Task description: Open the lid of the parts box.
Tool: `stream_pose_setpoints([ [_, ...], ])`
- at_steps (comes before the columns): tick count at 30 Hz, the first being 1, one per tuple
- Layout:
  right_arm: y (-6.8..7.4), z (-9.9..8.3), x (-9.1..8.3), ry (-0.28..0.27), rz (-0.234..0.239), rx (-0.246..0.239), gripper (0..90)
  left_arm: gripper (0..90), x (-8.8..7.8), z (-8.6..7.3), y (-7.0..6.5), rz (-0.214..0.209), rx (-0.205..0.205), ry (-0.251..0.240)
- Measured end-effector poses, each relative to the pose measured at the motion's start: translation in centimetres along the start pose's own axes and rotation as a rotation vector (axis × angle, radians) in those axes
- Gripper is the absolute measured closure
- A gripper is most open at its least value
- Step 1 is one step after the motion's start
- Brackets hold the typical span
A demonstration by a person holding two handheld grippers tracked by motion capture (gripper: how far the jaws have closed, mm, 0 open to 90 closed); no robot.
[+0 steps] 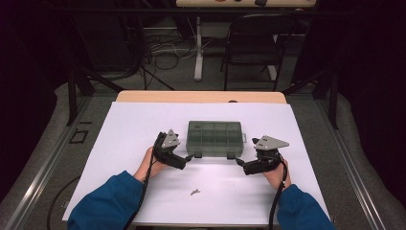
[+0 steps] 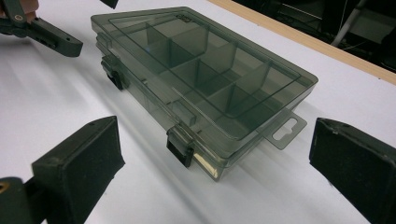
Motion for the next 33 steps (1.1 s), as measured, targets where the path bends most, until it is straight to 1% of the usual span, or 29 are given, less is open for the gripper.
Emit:
stream_pose_setpoints([
  [3, -0.07, -0.01, 0.03, 0.003, -0.004, 0.002, 2.0, 5.9, 0.12, 0.05, 0.10, 0.014, -0.004, 0.004],
  [4, -0.07, -0.01, 0.03, 0.002, -0.003, 0.003, 2.0, 7.1, 0.13, 0.07, 0.23, 0.011, -0.009, 0.005],
  [6, -0.05, 0.00, 0.01, 0.004, -0.006, 0.000, 2.2, 12.5, 0.18, 0.13, 0.42, 0.013, -0.028, 0.001],
  [7, -0.05, 0.01, -0.02, 0.002, -0.003, 0.001, 2.3, 15.0, 0.18, 0.15, 0.53, 0.011, -0.026, 0.003],
  [8, -0.05, 0.00, -0.06, 0.004, -0.003, 0.000, 2.4, 15.6, 0.29, 0.19, 0.46, 0.007, -0.029, 0.004],
  [9, -0.06, -0.01, -0.08, 0.003, -0.005, 0.001, 2.5, 16.3, 0.32, 0.21, 0.43, 0.011, -0.020, 0.008],
  [11, -0.13, -0.03, -0.11, 0.002, -0.006, 0.002, 2.6, 18.6, 0.45, 0.25, 0.26, 0.000, -0.019, 0.005],
  [15, -0.24, -0.14, -0.03, 0.010, -0.009, 0.007, 2.8, 21.5, 0.62, 0.25, 0.14, 0.007, -0.014, 0.013],
  [17, -0.21, -0.15, 0.00, 0.009, -0.014, 0.006, 3.0, 22.7, 0.58, 0.34, 0.08, 0.011, -0.008, 0.005],
  [20, -0.26, -0.12, -0.10, 0.012, -0.017, -0.009, 3.5, 25.5, 0.35, 0.49, 0.02, 0.012, -0.008, -0.007],
  [24, -0.44, -0.18, -0.20, 0.017, -0.027, -0.015, 4.6, 30.4, 0.16, 0.59, 0.03, 0.012, -0.012, -0.029],
  [27, -0.71, -0.30, -0.17, 0.024, -0.033, -0.016, 7.2, 34.3, 0.09, 0.65, 0.00, 0.006, -0.006, -0.037],
  [28, -0.81, -0.36, -0.10, 0.029, -0.038, -0.023, 8.9, 37.0, 0.07, 0.69, -0.07, -0.001, -0.008, -0.045],
  [32, -0.85, -0.40, 0.03, 0.032, -0.047, -0.030, 11.4, 39.0, -0.11, 0.78, -0.07, -0.002, -0.006, -0.055],
  [33, -0.91, -0.38, 0.14, 0.039, -0.053, -0.044, 12.8, 39.4, -0.13, 0.79, -0.06, -0.001, -0.007, -0.056],
])
Point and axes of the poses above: each handheld gripper's, and its own axes: x roughly forward along the jaws, z roughly out of its top, y roughly to its left, the point moved 3 cm from there along x, roughly forward along the jaws, and after that the axes turned 11 degrees about x, right-handed, at the moved point
